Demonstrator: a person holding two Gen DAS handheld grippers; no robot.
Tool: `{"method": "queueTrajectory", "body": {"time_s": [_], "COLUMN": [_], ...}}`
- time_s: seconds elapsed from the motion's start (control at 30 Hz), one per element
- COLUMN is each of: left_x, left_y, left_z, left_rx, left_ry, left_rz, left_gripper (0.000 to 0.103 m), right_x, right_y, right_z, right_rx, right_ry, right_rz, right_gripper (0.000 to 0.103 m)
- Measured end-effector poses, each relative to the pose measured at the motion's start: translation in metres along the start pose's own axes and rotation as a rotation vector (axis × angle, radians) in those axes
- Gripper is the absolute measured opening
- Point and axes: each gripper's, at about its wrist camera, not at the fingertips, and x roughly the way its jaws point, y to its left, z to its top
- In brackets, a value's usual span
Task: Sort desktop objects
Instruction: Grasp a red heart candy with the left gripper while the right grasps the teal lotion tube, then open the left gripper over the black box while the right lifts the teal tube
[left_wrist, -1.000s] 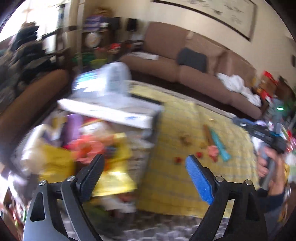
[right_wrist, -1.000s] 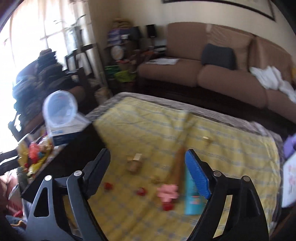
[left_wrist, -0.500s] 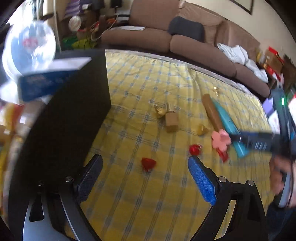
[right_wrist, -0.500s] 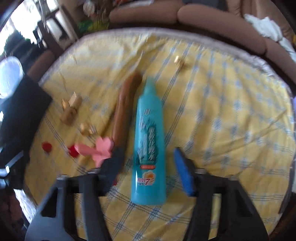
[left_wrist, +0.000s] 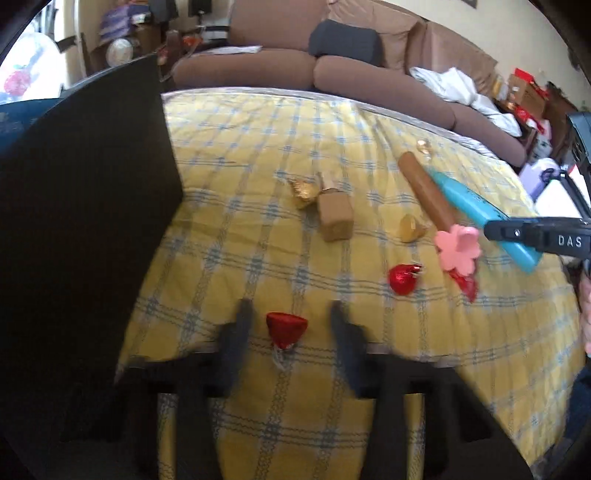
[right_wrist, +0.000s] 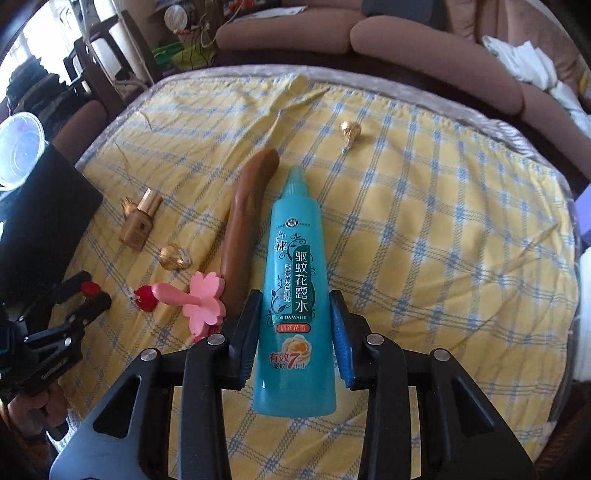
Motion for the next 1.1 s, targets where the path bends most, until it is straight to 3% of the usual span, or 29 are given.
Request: {"method": "queueTrajectory", "body": {"time_s": [0.2,0.37,0.4,0.43,0.53,0.57,0.67,0.7,0.73,0.77,0.8,0.83,0.97,1.1], "left_x": [-0.028,-0.099,-0.115,-0.136,-0.188,-0.203,-0.230,-0.234,-0.236,-0.236,-0.236,-0.234,-0.205,-0.188], "left_y": [0.006,0.020,0.024,0.029,0.051,0.063,0.102,0.114,0.131,0.143,0.159,0.170,0.188,0.183], "left_z": [0.010,0.023,0.025,0.027,0.031,0.030,0.024,0.021,0.017,0.014,0.009,0.004,-0.006,-0.010], "left_rx": [-0.017,-0.097,-0.102,-0.107,-0.144,-0.168,-0.258,-0.290,-0.333,-0.366,-0.421,-0.463,-0.518,-0.507], "left_ry": [-0.053,-0.181,-0.208,-0.243,-0.311,-0.324,-0.307,-0.300,-0.279,-0.267,-0.267,-0.265,-0.189,-0.143], "left_rz": [0.007,-0.008,0.003,0.029,0.118,0.158,0.243,0.264,0.290,0.307,0.329,0.338,0.331,0.327], "left_gripper": [0.020,0.020,0.020,0.020,0.020,0.020,0.020,0.020,0.020,0.020,0.020,0.020,0.020,0.020], "right_x": [-0.023,-0.045,-0.049,-0.054,-0.072,-0.075,-0.064,-0.061,-0.057,-0.052,-0.046,-0.037,-0.010,0.022], "right_y": [0.007,0.012,0.013,0.014,0.012,0.015,0.025,0.024,0.022,0.022,0.023,0.026,0.035,0.052], "right_z": [0.006,0.009,0.009,0.009,0.010,0.009,0.006,0.007,0.008,0.008,0.007,0.007,0.003,-0.005], "right_rx": [-0.009,-0.002,0.000,0.001,0.036,0.019,-0.032,-0.020,-0.002,0.001,-0.005,-0.021,-0.027,-0.108], "right_ry": [-0.054,-0.120,-0.131,-0.145,-0.198,-0.192,-0.097,-0.098,-0.093,-0.078,-0.054,-0.025,0.052,0.160], "right_rz": [0.000,0.050,0.052,0.049,0.143,0.137,0.089,0.090,0.083,0.057,0.019,-0.009,0.045,-0.009], "right_gripper": [0.033,0.033,0.027,0.000,0.001,0.001,0.005,0.012,0.028,0.037,0.058,0.062,0.061,0.060]}}
